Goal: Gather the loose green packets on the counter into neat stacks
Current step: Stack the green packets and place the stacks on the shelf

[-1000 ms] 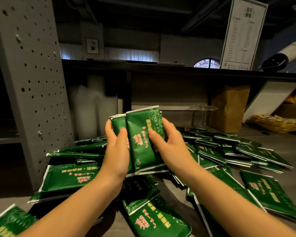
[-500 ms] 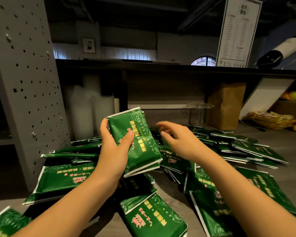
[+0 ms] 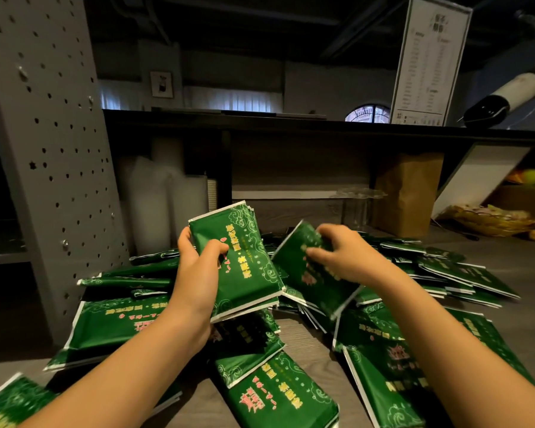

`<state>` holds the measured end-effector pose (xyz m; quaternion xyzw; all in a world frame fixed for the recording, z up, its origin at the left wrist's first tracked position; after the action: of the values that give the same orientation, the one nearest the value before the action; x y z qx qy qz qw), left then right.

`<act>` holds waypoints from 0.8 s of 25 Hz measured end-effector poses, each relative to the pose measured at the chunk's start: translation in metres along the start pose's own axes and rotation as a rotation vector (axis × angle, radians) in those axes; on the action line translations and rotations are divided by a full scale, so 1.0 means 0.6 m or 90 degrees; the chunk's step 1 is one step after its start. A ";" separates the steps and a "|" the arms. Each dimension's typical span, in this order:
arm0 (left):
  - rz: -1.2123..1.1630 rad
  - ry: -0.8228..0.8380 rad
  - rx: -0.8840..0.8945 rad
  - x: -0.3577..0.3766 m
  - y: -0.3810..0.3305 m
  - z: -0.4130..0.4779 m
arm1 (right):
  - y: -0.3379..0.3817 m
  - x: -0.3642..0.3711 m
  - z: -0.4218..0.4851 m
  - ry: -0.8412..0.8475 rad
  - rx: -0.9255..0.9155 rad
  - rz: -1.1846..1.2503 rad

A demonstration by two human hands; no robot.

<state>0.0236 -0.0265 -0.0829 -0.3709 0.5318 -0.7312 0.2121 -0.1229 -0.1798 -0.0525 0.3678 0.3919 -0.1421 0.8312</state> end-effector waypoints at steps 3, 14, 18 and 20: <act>0.023 -0.005 0.013 -0.002 -0.003 0.001 | 0.015 -0.038 -0.004 -0.138 0.012 0.321; 0.011 0.050 0.063 0.019 0.003 -0.005 | 0.103 0.055 -0.050 -0.114 -0.057 0.523; -0.005 0.074 0.055 0.027 0.012 -0.014 | 0.121 0.085 -0.059 -0.064 -0.081 0.520; 0.047 0.084 0.085 0.030 0.009 -0.018 | 0.125 0.103 -0.060 0.009 -0.059 0.511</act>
<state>0.0037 -0.0342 -0.0841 -0.2872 0.5077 -0.7797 0.2275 -0.0629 -0.0991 -0.0771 0.4549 0.2289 0.2137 0.8337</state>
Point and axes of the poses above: each hand's wrist, its own z-axis towards the middle knuckle, its own x-axis out of the palm, y = z × x, the point moved 9 cm from there along z, towards the middle knuckle, and after that the axes turned 7 degrees about -y, right-handed, at the moved point
